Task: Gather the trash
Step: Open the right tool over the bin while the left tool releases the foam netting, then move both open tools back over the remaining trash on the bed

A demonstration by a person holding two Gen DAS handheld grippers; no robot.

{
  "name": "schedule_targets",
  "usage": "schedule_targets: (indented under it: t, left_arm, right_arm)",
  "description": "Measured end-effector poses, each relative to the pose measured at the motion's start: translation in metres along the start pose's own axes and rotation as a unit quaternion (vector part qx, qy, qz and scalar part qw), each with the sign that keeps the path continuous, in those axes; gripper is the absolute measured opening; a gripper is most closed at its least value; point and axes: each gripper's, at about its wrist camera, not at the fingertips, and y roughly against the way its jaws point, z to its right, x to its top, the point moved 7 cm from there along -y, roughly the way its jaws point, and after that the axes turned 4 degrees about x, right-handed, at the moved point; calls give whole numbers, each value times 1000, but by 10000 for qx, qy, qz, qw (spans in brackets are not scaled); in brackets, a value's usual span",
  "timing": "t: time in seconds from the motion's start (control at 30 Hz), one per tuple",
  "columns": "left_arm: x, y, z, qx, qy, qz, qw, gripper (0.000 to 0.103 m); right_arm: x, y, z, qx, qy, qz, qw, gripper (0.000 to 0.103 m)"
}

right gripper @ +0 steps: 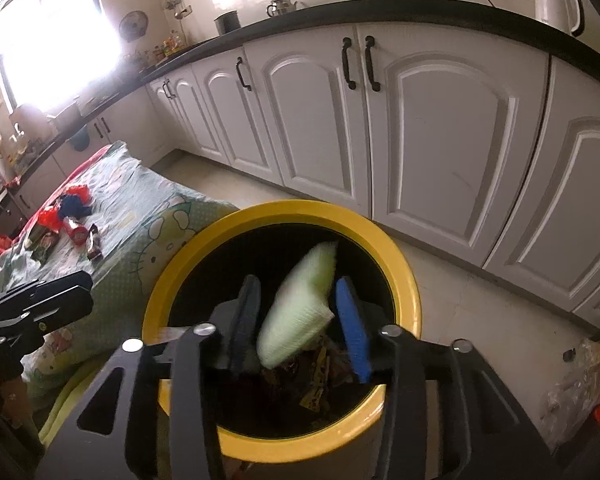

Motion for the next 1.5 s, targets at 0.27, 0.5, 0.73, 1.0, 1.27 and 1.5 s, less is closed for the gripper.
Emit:
schedule_targets:
  t: [0.27, 0.5, 0.73, 1.0, 1.27, 1.5]
  left_arm:
    - [3, 11, -13, 176, 166, 105, 9997, 81]
    - [10, 28, -23, 579, 111, 411, 9974, 92]
    - [13, 44, -35, 814, 145, 607, 9947, 92]
    - [19, 66, -53, 1007, 283, 909, 9903, 92]
    - [20, 89, -76, 1214, 436, 1160, 9848, 92]
    - [19, 108, -100, 1470, 587, 1386, 9776, 92]
  right_arm:
    - [7, 9, -5, -13, 39, 171, 9998, 60]
    - [17, 23, -14, -5, 159, 401, 9991, 74]
    - [27, 37, -35, 81, 360, 638, 9973, 80]
    - [37, 47, -63, 196, 626, 787, 9947, 82]
    - [42, 47, -88, 371, 767, 769, 9934, 82]
    - [45, 41, -120, 552, 984, 727, 9910, 83]
